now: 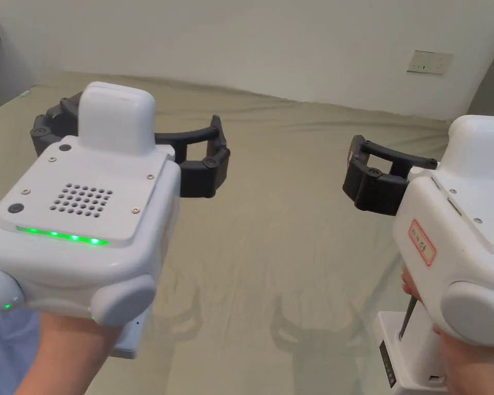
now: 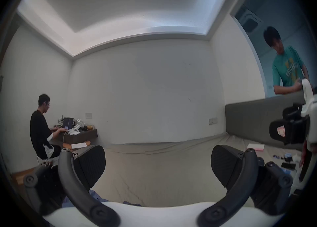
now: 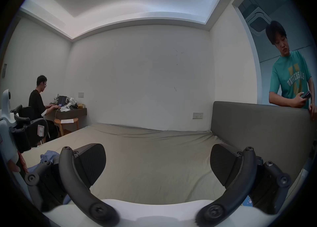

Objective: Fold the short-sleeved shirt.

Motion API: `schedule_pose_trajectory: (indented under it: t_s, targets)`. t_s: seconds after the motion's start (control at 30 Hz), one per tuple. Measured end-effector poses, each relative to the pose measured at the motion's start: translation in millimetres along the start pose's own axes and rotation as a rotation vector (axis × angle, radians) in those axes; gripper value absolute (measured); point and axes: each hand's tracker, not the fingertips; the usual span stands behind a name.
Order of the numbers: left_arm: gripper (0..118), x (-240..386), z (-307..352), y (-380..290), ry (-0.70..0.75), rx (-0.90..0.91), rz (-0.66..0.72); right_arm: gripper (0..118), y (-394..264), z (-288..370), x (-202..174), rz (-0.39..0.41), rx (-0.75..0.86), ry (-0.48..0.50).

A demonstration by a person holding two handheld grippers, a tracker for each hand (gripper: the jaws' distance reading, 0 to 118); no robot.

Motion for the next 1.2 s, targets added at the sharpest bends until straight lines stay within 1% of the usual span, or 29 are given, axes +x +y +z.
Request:
schedule_pose_trajectory:
  t_s: [0.1,0.17,0.23,0.5,0.53,0.57,0.6,0.63,0.67,0.7,0.73,0.77,0.8,0.83,0.9,0.93,1.07,1.2]
  targets:
    - [118,6.3,0.1,-2.5,-0.005,-0.001,-0.031,118,-3.3,2.0,-4.4,0.018,0.014,0.004]
    - [118,9.6,-0.6,-3.9,0.001,-0.008,-0.056,118,-6.2,4.0,-6.5,0.049,0.022,-0.01]
    - [118,9.5,-1.7,-4.4,-0.041,-0.035,-0.036,118,-8.7,4.4,-8.6,0.072,0.017,-0.01]
    - [118,14.0,-2.1,-6.4,-0.042,-0.041,-0.009,118,-8.5,5.0,-3.0,0.053,-0.004,-0.01]
    - [116,14.5,-1.7,-6.7,-0.044,-0.043,-0.005,118,-8.7,5.6,-2.2,0.053,-0.008,-0.002]
    - [110,15.0,-1.5,-7.1,-0.052,-0.046,-0.003,118,-9.4,6.1,-1.8,0.054,-0.007,0.002]
    - [97,15.9,-1.7,-7.5,-0.058,-0.046,-0.002,118,-10.2,6.3,-2.0,0.058,-0.008,0.006]
    - [62,17.8,-1.9,-8.4,-0.059,-0.045,-0.007,116,-11.2,6.5,-2.4,0.067,-0.013,0.008]
    - [28,20.3,-3.3,-9.4,-0.052,-0.045,-0.022,109,-12.3,6.7,-2.8,0.078,-0.018,0.014]
    - [4,21.8,-5.6,-10.1,-0.051,-0.049,-0.032,88,-13.1,7.3,-3.4,0.086,-0.019,0.021]
    - [1,24.4,-7.0,-10.7,-0.055,-0.056,-0.039,36,-14.1,7.5,-4.3,0.095,-0.019,0.02]
    - [0,24.3,-6.7,-10.6,-0.063,-0.053,-0.035,1,-15.9,6.5,-5.5,0.109,-0.022,0.009]
    - [0,24.5,-7.4,-10.6,-0.09,-0.062,-0.02,1,-19.6,3.3,-6.1,0.138,-0.025,-0.025]
    - [0,24.6,-7.8,-10.7,-0.094,-0.065,-0.009,1,-20.4,3.8,-6.8,0.131,-0.016,-0.023]
    - [0,26.0,-8.7,-10.7,-0.087,-0.065,-0.008,1,-21.6,3.0,-6.6,0.125,-0.047,0.012]
    - [0,26.3,-8.9,-11.1,-0.086,-0.068,-0.012,1,-21.7,1.9,-5.2,0.111,-0.049,0.01]
    - [0,22.4,-9.4,-13.0,-0.064,-0.08,-0.012,1,-22.7,-1.7,-3.6,0.108,-0.05,-0.002]
    - [0,10.5,-8.8,-11.8,-0.035,-0.09,-0.001,1,-19.6,-2.2,-6.8,0.092,-0.04,0.024]
